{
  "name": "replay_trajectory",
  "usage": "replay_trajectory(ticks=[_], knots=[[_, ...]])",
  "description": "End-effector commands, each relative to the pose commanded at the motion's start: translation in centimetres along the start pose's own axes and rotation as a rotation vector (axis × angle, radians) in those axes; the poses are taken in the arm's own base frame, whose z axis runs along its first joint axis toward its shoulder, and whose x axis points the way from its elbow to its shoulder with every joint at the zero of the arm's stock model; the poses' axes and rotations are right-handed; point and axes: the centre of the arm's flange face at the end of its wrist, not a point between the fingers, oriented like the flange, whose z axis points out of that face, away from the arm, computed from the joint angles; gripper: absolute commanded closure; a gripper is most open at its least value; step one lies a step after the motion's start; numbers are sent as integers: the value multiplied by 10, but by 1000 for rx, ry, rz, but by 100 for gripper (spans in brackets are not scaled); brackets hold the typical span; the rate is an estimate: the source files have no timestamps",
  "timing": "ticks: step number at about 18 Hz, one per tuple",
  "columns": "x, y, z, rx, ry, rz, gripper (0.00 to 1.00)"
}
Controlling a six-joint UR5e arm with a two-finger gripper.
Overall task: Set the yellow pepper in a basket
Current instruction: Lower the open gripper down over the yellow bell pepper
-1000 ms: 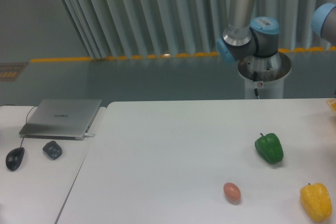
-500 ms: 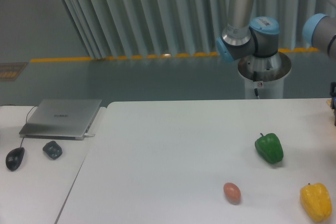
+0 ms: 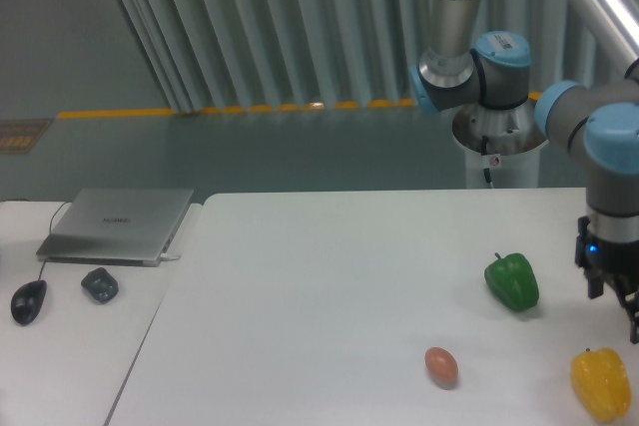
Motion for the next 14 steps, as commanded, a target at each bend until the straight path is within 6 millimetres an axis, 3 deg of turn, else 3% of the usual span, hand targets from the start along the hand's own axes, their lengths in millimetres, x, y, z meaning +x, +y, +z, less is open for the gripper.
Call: replay_trajectory(ticks=[14], knots=[[-2, -13, 5, 38, -38, -636, 0]])
